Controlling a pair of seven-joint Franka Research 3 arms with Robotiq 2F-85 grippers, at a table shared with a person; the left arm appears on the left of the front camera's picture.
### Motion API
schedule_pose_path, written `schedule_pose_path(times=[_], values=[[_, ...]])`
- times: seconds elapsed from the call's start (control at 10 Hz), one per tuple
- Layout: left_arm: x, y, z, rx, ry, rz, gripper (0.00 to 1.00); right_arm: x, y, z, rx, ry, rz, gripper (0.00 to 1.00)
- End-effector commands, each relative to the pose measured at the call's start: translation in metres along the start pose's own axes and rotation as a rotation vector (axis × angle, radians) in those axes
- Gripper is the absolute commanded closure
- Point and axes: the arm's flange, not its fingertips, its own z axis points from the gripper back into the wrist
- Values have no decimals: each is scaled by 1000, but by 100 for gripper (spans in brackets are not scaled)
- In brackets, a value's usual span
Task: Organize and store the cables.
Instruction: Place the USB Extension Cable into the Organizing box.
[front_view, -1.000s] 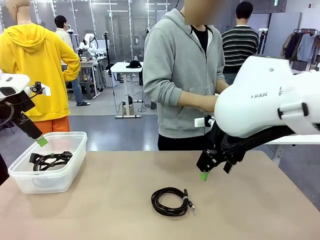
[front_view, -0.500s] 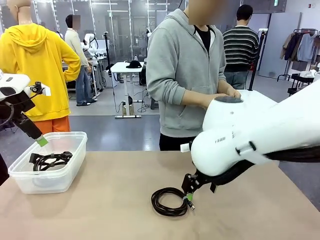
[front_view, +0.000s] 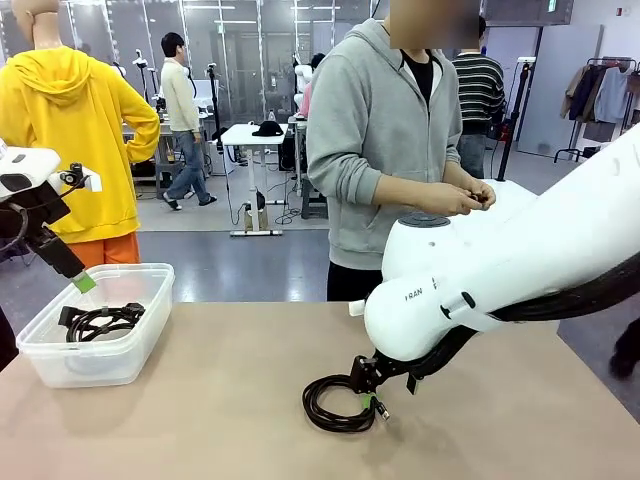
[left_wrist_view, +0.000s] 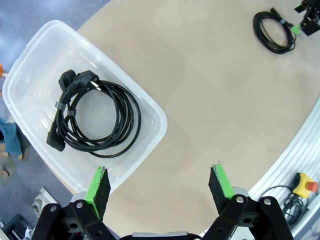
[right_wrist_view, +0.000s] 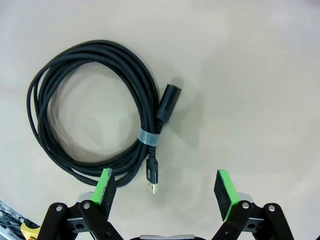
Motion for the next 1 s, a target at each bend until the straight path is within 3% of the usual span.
schedule_pose_path(times=[0.0,0.4,0.7,0.8,0.9], values=[[1,2,2,7,5,-10,0,13,8,-11,-22,16,-50,0],[1,2,2,7,5,-10,0,23,11,-24,-37,-4,-25,0],[1,2,2,7,5,-10,0,25,11,-23,-68,11,11,88],[1,2,2,7,5,-10,0,26,12,-23,-68,11,8,100],[1,2,2,7,5,-10,0,26,12,-26,-69,11,7,100]])
